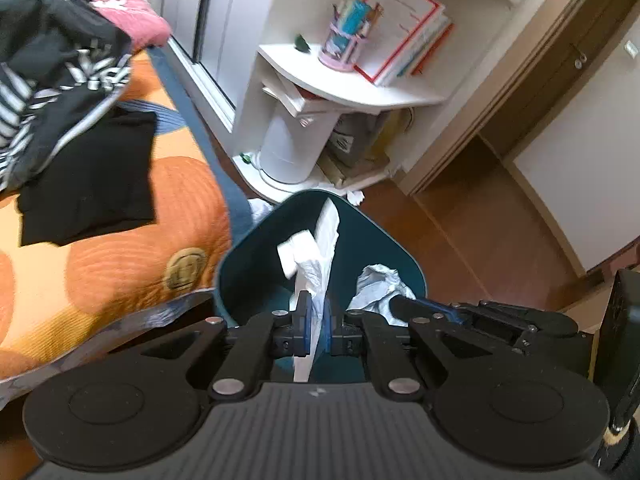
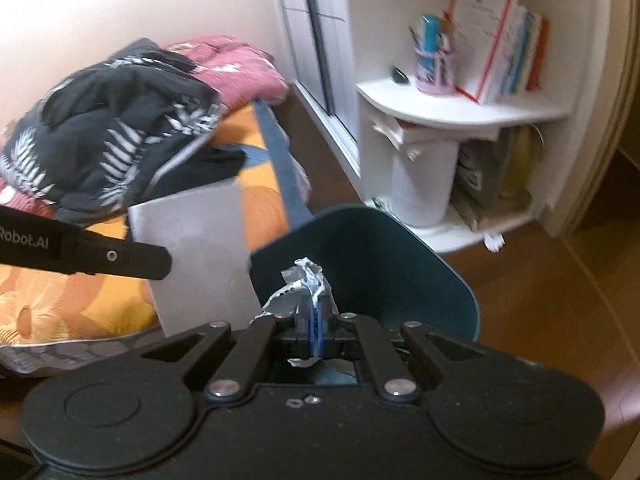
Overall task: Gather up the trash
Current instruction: 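Carry the tissue and foil in both tools over the teal bin, then open both tools to drop the tissue and foil into the bin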
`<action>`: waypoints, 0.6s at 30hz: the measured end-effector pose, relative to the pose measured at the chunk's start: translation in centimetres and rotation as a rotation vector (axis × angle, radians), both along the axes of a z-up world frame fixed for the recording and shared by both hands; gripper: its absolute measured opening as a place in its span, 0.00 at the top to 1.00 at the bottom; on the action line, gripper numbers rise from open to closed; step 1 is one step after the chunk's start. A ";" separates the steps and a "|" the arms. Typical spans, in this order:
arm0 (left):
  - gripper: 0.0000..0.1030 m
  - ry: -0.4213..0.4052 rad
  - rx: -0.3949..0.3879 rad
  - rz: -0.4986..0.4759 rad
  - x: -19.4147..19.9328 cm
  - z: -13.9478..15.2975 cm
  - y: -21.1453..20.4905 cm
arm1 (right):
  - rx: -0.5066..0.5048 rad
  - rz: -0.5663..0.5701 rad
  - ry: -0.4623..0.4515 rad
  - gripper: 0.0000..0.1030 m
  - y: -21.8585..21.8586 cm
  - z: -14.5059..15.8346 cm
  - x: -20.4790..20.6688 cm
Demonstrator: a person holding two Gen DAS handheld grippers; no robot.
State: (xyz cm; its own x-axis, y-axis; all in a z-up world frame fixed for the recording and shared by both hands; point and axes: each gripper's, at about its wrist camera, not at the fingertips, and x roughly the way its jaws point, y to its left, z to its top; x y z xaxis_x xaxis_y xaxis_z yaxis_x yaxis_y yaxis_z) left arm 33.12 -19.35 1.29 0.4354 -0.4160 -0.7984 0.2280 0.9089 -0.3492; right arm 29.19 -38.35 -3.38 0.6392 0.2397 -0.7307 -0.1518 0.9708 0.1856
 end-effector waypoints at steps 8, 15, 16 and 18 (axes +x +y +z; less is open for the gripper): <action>0.94 0.062 0.078 -0.037 2.4 -5.1 -3.8 | 0.008 -0.049 0.099 0.97 -1.0 -3.6 1.8; 0.94 0.115 0.134 -0.033 3.3 -8.6 -4.7 | 0.028 -0.083 0.165 0.90 -1.5 -5.8 2.4; 0.94 0.116 0.141 -0.029 3.3 -8.9 -4.7 | 0.028 -0.086 0.170 0.87 -1.6 -6.0 2.4; 0.94 0.125 0.142 -0.033 3.2 -9.5 -4.7 | 0.033 -0.091 0.177 0.84 -1.7 -6.3 2.4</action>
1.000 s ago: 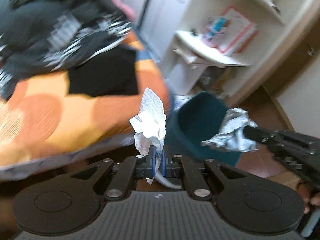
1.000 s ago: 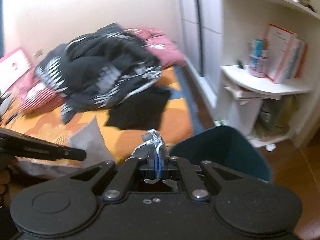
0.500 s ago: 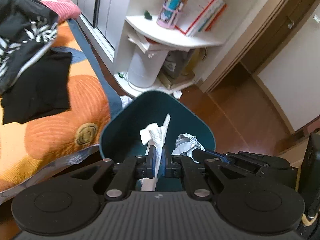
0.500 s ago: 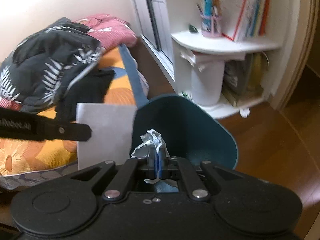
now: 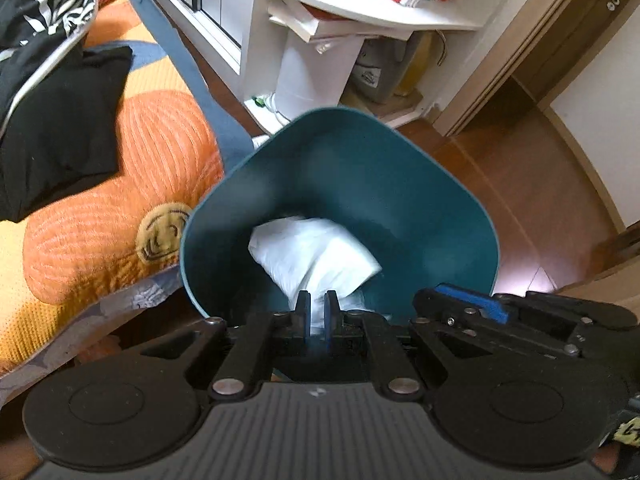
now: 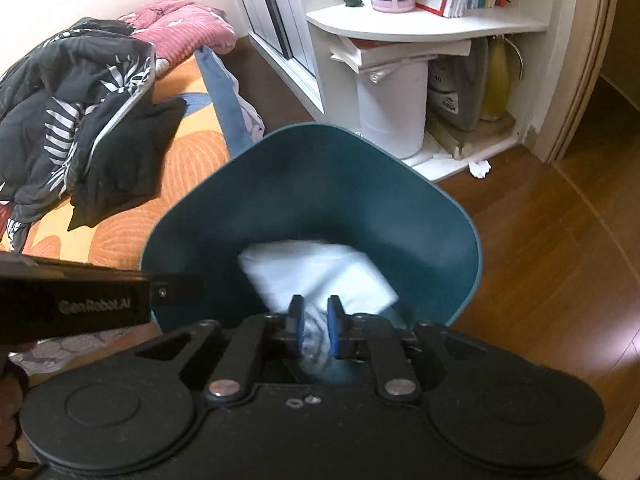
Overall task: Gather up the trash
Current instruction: 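Open both tools to drop the tissue and foil into the bin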
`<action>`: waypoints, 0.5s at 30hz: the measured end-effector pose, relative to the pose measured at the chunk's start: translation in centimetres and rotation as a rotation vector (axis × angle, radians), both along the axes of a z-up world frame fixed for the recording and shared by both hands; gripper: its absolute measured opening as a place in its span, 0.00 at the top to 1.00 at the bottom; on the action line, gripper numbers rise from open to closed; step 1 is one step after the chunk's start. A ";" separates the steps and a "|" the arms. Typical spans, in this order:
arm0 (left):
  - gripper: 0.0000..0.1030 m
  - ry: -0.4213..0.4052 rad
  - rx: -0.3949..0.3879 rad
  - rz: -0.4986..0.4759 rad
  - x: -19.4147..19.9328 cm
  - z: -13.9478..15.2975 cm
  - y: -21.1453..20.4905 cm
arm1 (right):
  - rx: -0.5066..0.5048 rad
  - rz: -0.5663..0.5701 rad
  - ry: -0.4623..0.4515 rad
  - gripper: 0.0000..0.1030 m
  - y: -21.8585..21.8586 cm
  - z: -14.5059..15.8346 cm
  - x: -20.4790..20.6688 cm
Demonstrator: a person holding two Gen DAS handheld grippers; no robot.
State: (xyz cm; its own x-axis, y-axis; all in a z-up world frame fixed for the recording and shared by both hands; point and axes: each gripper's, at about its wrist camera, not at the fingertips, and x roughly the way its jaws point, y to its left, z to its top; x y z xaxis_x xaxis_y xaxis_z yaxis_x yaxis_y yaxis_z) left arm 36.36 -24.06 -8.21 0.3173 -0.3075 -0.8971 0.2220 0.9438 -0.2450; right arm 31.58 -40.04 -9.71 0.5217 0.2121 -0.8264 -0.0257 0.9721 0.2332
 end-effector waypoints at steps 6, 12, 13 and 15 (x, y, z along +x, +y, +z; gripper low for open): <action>0.94 0.022 -0.003 0.015 -0.4 -0.8 0.6 | 0.001 -0.015 0.005 0.74 -0.3 0.0 -0.3; 0.91 -0.009 0.008 0.018 -1.8 0.4 1.7 | 0.001 0.002 -0.024 0.71 0.2 1.4 -1.4; 0.91 -0.017 0.008 0.017 -2.1 0.7 1.9 | 0.000 0.008 -0.031 0.70 0.4 1.7 -1.6; 0.91 -0.033 0.002 0.017 -2.7 1.3 2.3 | 0.002 0.019 -0.045 0.70 0.8 2.4 -2.0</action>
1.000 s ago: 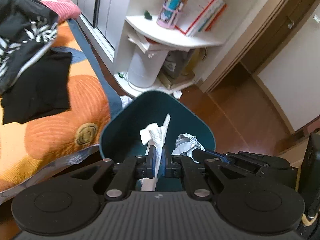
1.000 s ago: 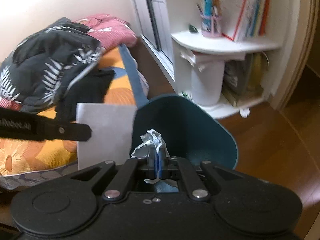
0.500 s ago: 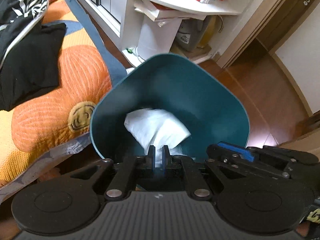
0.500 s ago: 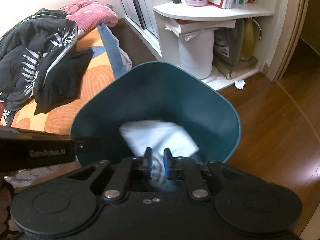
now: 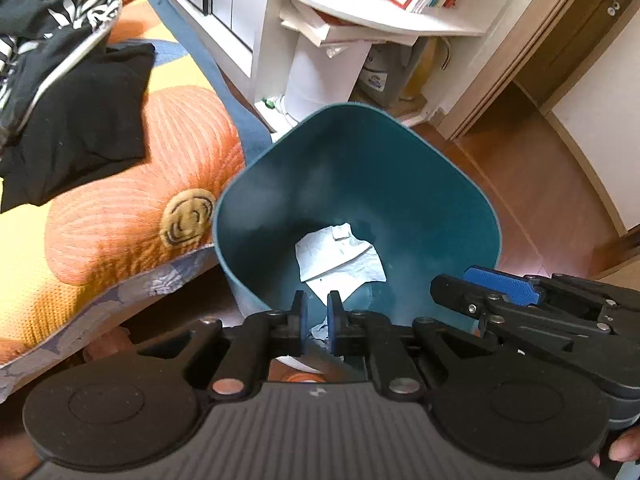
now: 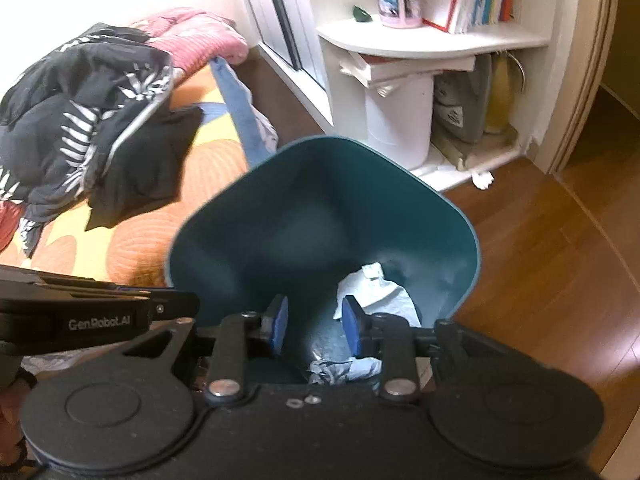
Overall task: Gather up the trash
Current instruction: 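Open both tools to drop the tissue and foil into the bin, then move both tools back under the bed to the trash pile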
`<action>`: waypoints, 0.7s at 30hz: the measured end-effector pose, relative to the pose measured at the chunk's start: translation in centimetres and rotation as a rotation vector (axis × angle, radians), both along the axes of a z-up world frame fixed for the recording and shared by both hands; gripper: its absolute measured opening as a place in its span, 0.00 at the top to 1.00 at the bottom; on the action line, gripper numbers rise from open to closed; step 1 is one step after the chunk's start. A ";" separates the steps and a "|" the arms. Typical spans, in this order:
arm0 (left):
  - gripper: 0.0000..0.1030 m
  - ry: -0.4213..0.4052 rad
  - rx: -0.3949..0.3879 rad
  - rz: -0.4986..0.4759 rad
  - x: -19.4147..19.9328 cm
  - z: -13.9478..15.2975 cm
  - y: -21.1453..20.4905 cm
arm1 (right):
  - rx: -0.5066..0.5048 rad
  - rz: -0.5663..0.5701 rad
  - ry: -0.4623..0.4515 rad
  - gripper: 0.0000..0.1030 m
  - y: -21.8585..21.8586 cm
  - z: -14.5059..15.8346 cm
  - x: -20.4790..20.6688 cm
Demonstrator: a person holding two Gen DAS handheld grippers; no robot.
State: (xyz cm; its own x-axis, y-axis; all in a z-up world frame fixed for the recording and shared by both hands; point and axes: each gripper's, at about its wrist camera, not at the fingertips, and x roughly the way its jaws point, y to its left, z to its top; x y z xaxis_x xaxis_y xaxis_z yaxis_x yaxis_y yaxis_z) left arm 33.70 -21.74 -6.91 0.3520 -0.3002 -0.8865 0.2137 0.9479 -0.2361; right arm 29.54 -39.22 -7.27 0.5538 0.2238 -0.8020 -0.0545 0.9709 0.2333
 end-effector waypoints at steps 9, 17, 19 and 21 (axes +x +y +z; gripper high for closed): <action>0.91 -0.076 -0.015 0.022 -3.2 3.2 3.4 | 0.000 0.050 -0.067 0.64 2.3 3.2 -2.1; 0.91 -0.160 -0.014 0.069 -6.7 6.4 7.7 | 0.016 0.128 -0.134 0.58 5.8 6.1 -4.3; 0.91 -0.183 -0.007 0.083 -7.7 7.2 9.0 | 0.024 0.152 -0.150 0.57 6.9 6.7 -4.9; 0.91 -0.199 -0.004 0.098 -8.8 7.7 10.4 | 0.032 0.176 -0.163 0.57 8.0 7.3 -5.5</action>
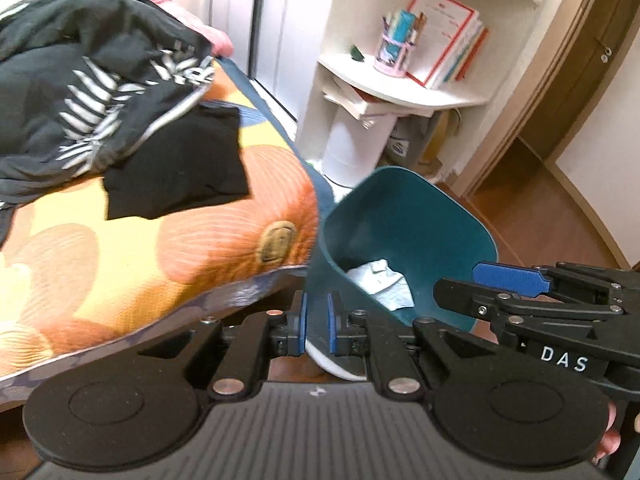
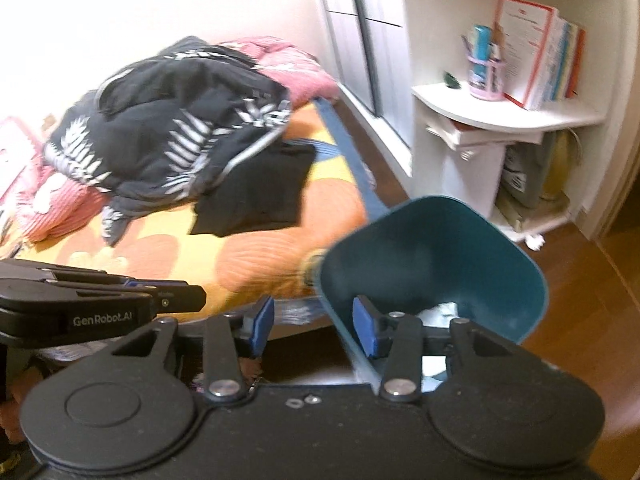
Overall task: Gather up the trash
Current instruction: 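Move both tools back under the bed to the trash pile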
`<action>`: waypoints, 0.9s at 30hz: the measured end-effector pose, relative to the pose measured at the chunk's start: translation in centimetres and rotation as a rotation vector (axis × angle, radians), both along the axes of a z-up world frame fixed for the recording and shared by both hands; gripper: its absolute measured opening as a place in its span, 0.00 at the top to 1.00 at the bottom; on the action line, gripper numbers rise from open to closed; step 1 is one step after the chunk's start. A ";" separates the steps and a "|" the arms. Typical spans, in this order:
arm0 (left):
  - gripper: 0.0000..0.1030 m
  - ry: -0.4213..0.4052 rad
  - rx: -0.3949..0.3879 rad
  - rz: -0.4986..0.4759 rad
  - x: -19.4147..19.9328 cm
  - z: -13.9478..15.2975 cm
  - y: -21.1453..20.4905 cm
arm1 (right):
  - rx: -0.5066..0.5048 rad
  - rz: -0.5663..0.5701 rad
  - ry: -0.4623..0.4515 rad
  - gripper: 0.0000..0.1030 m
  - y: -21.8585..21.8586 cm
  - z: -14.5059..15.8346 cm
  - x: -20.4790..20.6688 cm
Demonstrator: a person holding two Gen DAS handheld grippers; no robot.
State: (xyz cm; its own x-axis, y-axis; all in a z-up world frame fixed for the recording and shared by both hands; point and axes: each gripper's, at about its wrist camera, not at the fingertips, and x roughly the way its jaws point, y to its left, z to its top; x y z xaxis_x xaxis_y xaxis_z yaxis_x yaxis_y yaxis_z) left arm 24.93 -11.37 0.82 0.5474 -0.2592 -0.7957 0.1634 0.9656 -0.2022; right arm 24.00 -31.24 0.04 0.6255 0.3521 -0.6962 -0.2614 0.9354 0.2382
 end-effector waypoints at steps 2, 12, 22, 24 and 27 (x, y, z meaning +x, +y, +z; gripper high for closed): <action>0.91 -0.010 -0.005 0.022 -1.0 0.5 1.5 | 0.005 0.028 -0.012 0.56 1.2 0.5 -0.7; 0.77 -0.037 -0.011 0.141 -6.2 0.5 9.5 | 0.022 0.171 -0.022 0.55 7.4 1.0 -3.6; 0.27 -0.035 0.017 0.290 -10.0 -3.4 16.9 | -0.001 0.305 0.025 0.53 14.0 -2.2 -4.8; 0.24 -0.005 0.017 0.316 -10.0 -5.0 18.3 | -0.009 0.325 0.044 0.52 15.1 -3.7 -4.6; 0.21 0.025 0.015 0.349 -9.8 -7.7 20.1 | -0.014 0.355 0.089 0.52 16.8 -6.7 -4.0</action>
State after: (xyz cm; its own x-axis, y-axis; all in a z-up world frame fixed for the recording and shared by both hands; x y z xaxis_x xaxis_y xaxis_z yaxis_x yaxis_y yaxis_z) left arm 15.14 8.71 -6.93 0.5815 -0.0481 -0.8121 -0.1822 0.9652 -0.1876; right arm 19.96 -14.43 -6.63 0.4027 0.5262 -0.7490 -0.5492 0.7935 0.2621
